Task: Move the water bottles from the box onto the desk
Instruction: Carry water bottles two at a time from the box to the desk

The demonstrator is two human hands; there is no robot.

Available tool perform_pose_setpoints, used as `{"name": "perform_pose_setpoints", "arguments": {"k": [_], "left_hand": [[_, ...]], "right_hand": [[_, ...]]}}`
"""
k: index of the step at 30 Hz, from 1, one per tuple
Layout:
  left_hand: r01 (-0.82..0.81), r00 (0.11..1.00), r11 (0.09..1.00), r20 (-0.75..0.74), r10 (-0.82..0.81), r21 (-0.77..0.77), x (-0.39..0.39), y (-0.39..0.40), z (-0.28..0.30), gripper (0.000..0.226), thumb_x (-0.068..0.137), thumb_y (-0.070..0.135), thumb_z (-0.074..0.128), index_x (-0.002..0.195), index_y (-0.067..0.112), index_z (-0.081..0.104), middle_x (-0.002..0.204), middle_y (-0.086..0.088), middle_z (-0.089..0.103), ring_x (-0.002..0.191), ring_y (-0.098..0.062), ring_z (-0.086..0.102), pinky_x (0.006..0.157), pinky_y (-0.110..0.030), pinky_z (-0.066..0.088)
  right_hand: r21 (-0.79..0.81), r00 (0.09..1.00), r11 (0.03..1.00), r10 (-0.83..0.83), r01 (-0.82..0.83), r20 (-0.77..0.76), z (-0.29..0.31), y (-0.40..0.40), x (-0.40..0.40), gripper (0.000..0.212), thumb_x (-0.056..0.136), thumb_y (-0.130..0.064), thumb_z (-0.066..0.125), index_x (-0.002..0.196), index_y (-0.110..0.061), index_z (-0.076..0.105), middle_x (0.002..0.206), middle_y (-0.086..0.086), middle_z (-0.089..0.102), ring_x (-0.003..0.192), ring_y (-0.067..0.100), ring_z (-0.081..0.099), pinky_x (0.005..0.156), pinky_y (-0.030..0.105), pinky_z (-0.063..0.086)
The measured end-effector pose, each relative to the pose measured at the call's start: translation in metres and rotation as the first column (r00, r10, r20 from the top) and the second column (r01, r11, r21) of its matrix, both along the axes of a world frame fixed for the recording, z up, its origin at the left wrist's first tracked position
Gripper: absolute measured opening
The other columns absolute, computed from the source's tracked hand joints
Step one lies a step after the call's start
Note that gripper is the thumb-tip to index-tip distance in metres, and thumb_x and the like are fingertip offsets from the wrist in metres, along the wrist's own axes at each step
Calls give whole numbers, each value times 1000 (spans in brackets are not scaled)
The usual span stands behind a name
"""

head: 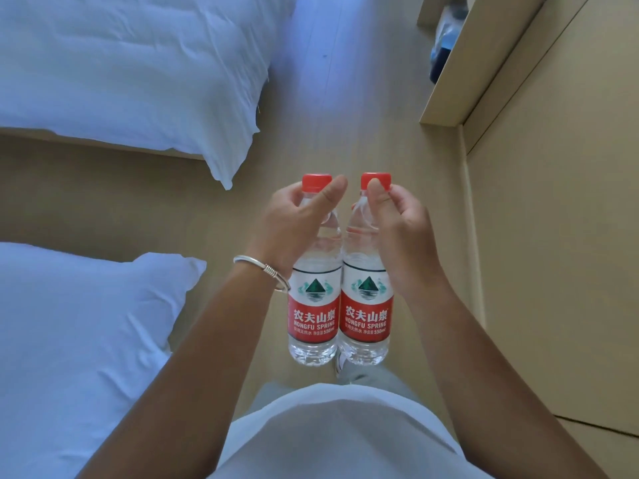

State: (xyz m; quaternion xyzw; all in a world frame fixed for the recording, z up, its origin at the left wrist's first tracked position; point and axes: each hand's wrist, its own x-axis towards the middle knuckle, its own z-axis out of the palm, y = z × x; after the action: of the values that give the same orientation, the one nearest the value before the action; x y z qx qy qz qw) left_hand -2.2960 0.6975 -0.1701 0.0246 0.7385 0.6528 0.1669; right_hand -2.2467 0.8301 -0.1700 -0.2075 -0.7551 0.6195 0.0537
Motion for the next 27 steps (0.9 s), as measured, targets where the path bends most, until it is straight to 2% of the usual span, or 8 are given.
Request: {"name": "perform_pose_setpoints", "arguments": {"k": [2,6,9,12,18,27], "left_hand": [[-9,1000,999,-7,9,-31,-33,27,7,37,77,55,68,75,19,61,69,6,66,70,-11,66,76,-38,59],[-60,997,998,37,61,-27,-90,77,15,22,85,39,74,77,21,62,69,7,66,75,-14,68,82,-49,60],[-79,996,996,46,80,-28,-130,108,20,22,87,35,73,74,20,62,69,5,66,75,-16,68,83,-51,59],[-69,997,997,44,71,-30,-164,133,23,22,88,34,71,75,20,61,75,1,66,82,-24,70,83,-51,59],[-28,997,1000,69,28,-7,-242,168,16,19,89,30,71,77,18,61,76,-2,66,81,-24,68,85,-55,58],[64,996,993,58,-70,96,-396,205,-9,22,86,34,71,79,15,61,77,-5,65,75,-21,68,81,-49,60]], "right_hand": [[-15,1000,1000,9,-9,-4,3,27,-37,35,100,-48,47,88,-20,64,86,4,72,84,23,71,85,51,57],[-37,999,998,49,-49,-2,12,78,-98,35,100,-49,47,92,-20,65,89,2,73,86,21,71,86,50,58],[-36,998,998,54,-54,-12,19,110,-139,34,100,-48,47,91,-21,65,88,1,73,84,19,71,85,49,58],[-63,999,997,47,-47,-7,23,136,-172,30,100,-48,48,87,-25,65,87,1,74,83,19,72,84,49,59],[-96,1000,995,30,-31,-7,21,171,-242,29,100,-47,49,86,-27,64,85,1,73,83,20,72,84,50,59],[-10,1000,1000,-27,27,16,9,203,-384,27,100,-47,48,87,-29,63,89,0,73,85,17,72,85,48,59]]}}
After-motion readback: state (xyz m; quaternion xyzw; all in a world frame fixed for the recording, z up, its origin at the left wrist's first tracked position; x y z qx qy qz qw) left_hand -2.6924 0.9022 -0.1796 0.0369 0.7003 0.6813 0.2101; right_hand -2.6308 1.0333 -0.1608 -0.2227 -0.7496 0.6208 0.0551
